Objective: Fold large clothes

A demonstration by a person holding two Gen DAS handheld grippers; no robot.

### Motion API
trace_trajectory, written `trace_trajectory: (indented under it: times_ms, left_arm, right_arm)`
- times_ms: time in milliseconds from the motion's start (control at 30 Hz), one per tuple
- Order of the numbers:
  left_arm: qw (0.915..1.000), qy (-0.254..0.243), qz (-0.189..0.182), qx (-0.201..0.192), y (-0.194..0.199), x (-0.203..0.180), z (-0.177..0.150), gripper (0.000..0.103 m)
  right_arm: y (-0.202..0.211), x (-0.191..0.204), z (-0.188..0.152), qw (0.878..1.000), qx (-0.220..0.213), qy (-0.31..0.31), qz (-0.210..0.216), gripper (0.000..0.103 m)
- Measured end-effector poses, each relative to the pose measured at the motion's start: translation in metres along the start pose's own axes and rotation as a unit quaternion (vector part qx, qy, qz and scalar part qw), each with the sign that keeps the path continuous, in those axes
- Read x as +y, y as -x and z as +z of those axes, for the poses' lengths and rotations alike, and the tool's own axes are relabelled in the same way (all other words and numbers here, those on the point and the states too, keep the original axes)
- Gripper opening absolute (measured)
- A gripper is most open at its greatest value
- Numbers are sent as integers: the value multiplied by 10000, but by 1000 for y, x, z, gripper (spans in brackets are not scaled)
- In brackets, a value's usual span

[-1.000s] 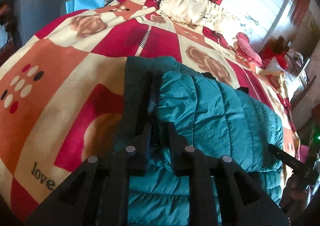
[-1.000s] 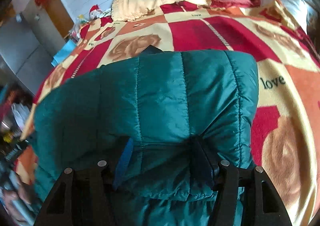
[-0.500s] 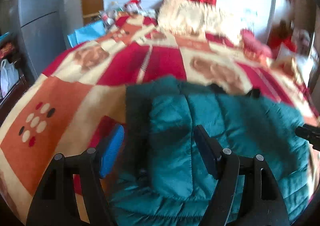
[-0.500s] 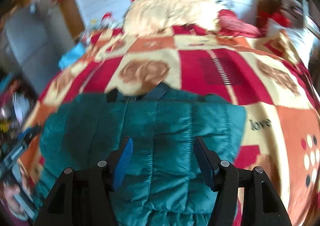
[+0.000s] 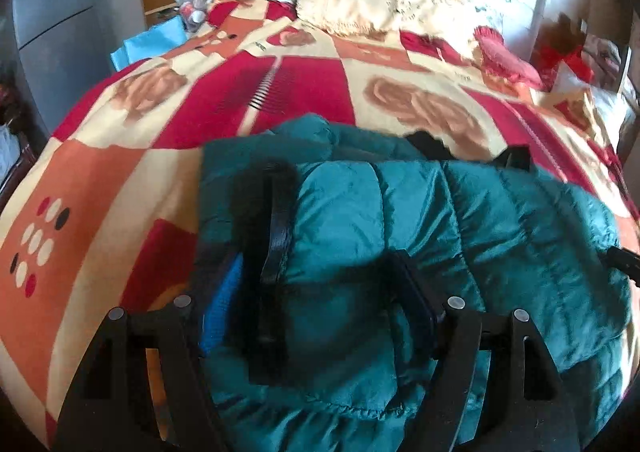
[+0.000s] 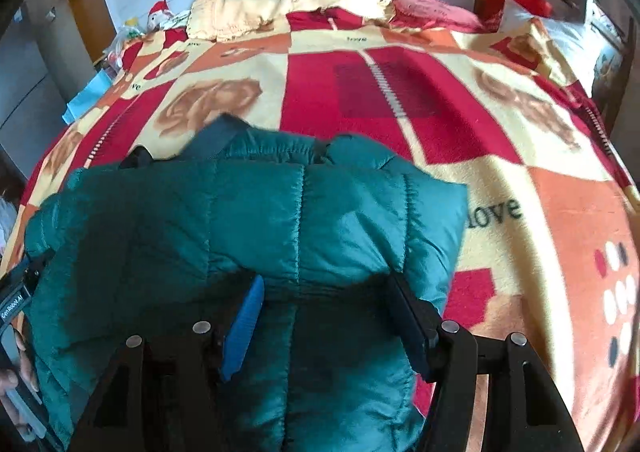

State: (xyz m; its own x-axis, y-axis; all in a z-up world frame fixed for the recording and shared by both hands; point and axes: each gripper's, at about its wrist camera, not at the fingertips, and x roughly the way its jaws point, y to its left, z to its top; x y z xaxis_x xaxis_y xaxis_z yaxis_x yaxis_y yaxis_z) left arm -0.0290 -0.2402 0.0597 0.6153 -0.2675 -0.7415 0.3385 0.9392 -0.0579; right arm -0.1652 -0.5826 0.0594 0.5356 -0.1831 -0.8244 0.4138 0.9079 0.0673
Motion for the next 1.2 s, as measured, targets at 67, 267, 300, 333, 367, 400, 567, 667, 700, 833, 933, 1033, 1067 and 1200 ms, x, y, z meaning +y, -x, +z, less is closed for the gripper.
trace_trajectory:
  times_ms: [67, 267, 300, 333, 367, 400, 567, 667, 700, 833, 933, 1033, 1067, 1200]
  left_arm:
    - [9995, 144, -74, -253, 16, 6, 3, 74]
    - [9992, -40, 90, -384, 24, -7, 12, 74]
    - [9991, -117, 225, -327, 18, -10, 13, 74]
    - [9990, -159, 321, -266, 12, -11, 12, 74]
    - [9987, -201, 432, -177, 6, -13, 11, 74]
    - [9983, -252, 525, -52, -3, -14, 9, 75]
    - [9988, -274, 412, -67, -16, -9, -1, 78]
    - [9984, -325, 460, -59, -19, -10, 0, 78]
    - [9983, -339, 470, -57, -20, -10, 0, 78]
    - [9984, -338, 453, -60, -24, -11, 3, 78]
    - [9984, -338, 454, -65, -26, -12, 4, 78]
    - [9984, -338, 448, -56, -26, -11, 4, 79]
    - [9985, -325, 437, -54, -26, -11, 4, 79]
    - [9989, -272, 371, -33, -30, -11, 6, 79]
  right_arm:
    - [21, 3, -4, 9997, -187, -99, 112, 60]
    - [57, 41, -19, 9966, -347, -36, 740, 64]
    - [55, 52, -24, 9965, -266, 74, 788, 64]
    - [51, 61, -26, 9964, -212, 168, 800, 64]
    - [45, 71, -30, 9967, -160, 294, 738, 64]
    - [40, 78, -35, 9973, -143, 380, 615, 64]
    - [9, 92, -61, 9967, -156, 796, 51, 66]
    - [9, 95, -62, 9951, -94, 981, -50, 66]
    - [12, 94, -59, 9953, -28, 966, -7, 66]
    - [41, 84, -47, 9972, -316, 560, 392, 66]
    - [48, 95, -36, 9960, -435, 519, 577, 66]
    - [38, 115, -27, 9958, -402, 646, 510, 66]
    - [32, 121, -26, 9960, -375, 668, 459, 66]
    - [-3, 135, -35, 9962, -184, 845, 97, 69]
